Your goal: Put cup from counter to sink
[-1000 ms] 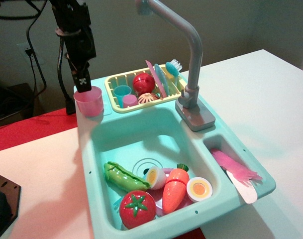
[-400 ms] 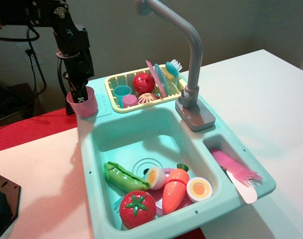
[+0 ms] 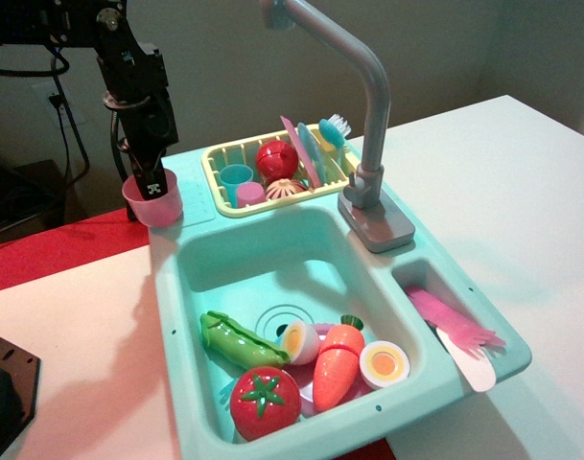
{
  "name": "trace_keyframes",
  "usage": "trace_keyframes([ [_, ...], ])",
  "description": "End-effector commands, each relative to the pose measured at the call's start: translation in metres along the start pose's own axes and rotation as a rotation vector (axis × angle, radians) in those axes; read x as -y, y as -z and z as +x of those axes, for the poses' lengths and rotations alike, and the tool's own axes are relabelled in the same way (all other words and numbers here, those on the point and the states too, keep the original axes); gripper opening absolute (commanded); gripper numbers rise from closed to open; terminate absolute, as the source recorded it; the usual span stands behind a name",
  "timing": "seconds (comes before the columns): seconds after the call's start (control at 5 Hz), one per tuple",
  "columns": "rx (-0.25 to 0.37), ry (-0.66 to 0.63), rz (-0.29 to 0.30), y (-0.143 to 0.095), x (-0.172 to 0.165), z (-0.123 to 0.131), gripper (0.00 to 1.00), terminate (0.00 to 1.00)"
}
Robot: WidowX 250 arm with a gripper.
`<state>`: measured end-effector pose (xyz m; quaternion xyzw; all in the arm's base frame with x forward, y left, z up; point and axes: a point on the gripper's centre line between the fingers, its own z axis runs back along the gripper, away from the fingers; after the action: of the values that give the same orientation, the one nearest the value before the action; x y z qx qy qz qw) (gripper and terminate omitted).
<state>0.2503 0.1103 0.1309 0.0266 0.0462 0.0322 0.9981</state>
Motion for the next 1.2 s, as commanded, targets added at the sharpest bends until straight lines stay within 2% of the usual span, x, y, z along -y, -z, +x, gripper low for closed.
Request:
trace_keyframes([
  [0.0,0.103,0.061,0.015,-0.032,0.020,0.018,0.00,0.00],
  [0.4,0.151,0.150,-0.022,-0.053,0.075,0.046,0.00,0.00],
  [0.8,0.158,0.195,-0.051,-0.043,0.115,0.063,0.00,0.00],
  [1.0,0.154,0.195,-0.033,-0.029,0.120,0.069,0.00,0.00],
])
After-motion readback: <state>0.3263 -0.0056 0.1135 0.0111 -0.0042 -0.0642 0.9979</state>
